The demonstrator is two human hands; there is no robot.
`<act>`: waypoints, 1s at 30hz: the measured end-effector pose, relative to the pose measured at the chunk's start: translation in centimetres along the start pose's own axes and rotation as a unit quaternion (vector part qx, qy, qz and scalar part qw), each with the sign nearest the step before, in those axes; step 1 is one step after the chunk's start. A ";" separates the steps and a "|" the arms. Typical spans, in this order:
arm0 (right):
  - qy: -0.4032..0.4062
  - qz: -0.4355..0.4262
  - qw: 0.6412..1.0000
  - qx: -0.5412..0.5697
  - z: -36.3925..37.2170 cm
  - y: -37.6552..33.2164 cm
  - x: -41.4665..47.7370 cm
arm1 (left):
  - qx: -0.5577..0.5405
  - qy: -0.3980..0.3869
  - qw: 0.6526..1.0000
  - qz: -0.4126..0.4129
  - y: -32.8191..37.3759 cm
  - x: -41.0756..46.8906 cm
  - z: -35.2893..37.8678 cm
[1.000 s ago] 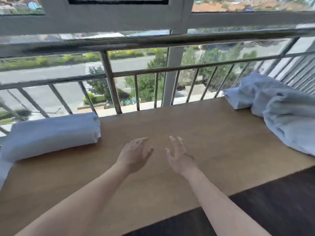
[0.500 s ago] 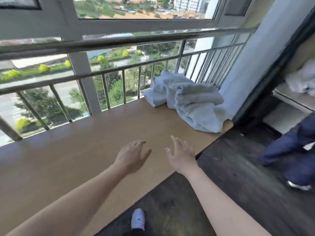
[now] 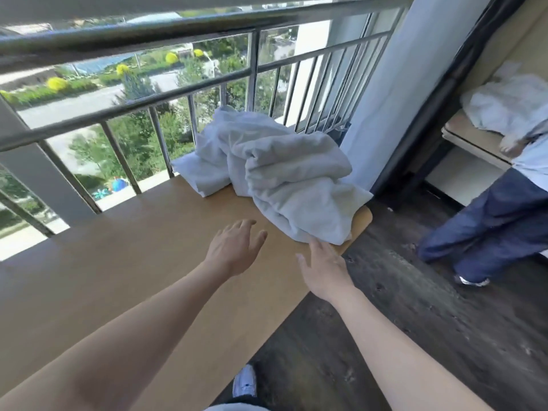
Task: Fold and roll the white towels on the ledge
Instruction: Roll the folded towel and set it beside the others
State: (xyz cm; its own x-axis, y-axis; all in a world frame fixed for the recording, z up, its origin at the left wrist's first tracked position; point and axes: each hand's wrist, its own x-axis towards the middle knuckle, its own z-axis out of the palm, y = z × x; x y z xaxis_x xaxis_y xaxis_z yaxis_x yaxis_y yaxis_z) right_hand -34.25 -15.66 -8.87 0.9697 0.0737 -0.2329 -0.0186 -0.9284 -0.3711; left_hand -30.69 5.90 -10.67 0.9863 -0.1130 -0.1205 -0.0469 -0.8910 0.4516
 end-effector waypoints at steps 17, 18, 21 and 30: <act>0.065 0.003 0.995 -0.079 -5.6 4.6 21.0 | 0.039 0.213 0.975 -0.053 5.6 20.0 -3.3; 0.068 -0.004 0.994 -0.085 -5.8 5.2 22.3 | 0.064 0.206 0.974 -0.062 5.9 21.2 -3.2; 0.048 -0.048 0.992 -0.105 -5.9 6.7 26.3 | 0.167 0.178 0.965 -0.100 6.4 24.3 -2.5; 0.112 -0.169 0.979 -0.016 -3.8 8.9 32.2 | 0.189 0.216 0.942 -0.176 4.5 26.7 -0.7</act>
State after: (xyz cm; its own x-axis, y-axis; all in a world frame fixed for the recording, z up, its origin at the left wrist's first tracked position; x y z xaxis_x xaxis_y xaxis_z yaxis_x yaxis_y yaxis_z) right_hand -2.27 -22.91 -16.25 0.9482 0.3007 0.1027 0.3172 -0.8756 -0.3644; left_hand -4.42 -0.88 -11.24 0.9198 0.3359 0.2027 0.3230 -0.9416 0.0949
